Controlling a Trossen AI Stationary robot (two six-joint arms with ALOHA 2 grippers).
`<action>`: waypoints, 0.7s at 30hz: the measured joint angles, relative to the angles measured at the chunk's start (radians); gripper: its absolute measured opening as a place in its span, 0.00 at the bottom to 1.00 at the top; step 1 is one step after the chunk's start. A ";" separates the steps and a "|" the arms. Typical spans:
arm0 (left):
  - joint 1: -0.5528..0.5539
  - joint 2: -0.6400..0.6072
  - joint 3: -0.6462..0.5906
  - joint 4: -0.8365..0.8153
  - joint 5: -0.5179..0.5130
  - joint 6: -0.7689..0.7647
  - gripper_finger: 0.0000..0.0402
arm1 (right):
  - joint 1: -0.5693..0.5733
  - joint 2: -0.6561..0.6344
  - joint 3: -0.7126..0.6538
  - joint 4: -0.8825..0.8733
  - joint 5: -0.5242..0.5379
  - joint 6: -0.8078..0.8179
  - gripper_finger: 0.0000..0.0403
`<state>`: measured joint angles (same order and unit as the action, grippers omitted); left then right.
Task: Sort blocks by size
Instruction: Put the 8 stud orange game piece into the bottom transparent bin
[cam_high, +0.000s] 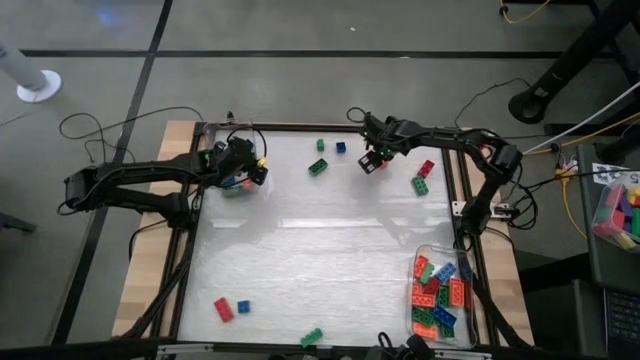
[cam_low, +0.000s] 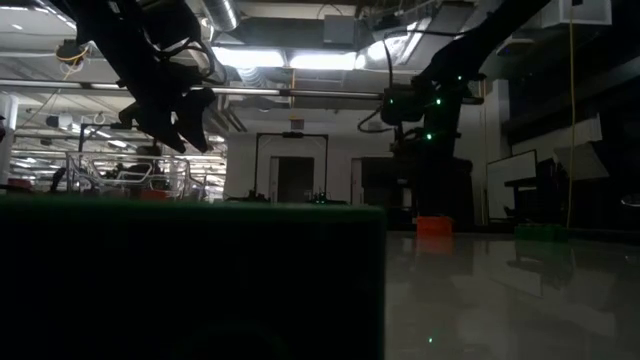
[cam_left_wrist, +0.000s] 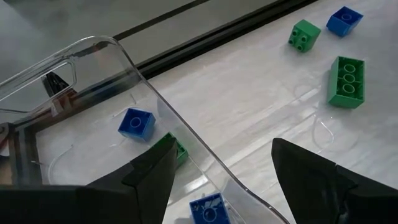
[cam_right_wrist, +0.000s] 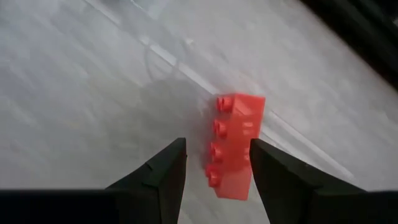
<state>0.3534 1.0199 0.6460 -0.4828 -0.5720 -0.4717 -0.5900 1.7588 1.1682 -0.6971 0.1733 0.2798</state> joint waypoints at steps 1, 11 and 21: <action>0.000 0.000 0.000 0.000 0.000 0.000 0.62 | -0.001 0.009 -0.007 0.001 0.008 0.000 0.44; 0.000 0.000 0.000 0.000 0.000 0.000 0.62 | -0.022 0.055 -0.022 0.019 0.131 0.004 0.44; 0.000 0.000 0.000 0.000 0.000 0.005 0.62 | -0.021 0.055 -0.022 0.016 0.132 0.004 0.44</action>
<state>0.3534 1.0199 0.6460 -0.4828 -0.5716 -0.4664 -0.6109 1.8141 1.1461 -0.6815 0.3050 0.2836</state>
